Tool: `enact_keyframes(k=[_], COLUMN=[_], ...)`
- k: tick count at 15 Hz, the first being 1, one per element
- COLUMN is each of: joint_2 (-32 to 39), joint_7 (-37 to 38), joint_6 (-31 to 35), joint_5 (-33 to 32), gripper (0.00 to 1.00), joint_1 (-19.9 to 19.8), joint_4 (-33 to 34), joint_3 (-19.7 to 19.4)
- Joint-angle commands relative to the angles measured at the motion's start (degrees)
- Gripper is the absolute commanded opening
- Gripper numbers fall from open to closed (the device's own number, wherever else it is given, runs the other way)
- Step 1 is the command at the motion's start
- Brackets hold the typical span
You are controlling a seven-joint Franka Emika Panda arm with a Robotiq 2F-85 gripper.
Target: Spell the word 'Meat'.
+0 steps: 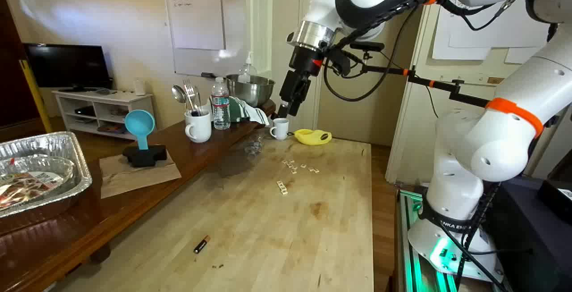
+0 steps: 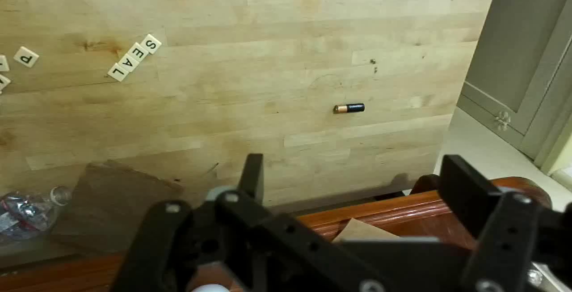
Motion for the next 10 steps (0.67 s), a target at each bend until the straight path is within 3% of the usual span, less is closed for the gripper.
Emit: enact_keyframes(k=[1, 8, 10], joint_2=[0.01, 0.01, 1.45], joint_7=[-0.22, -0.22, 2.88], joint_6=[-0.17, -0.17, 5.97], joint_5=[0.26, 0.26, -1.8], gripper=[1.0, 1.0, 1.0], joint_1=[-0.48, -0.49, -3.04], joint_4=[0.1, 0.1, -2.21], joint_3=[0.39, 0.39, 1.8])
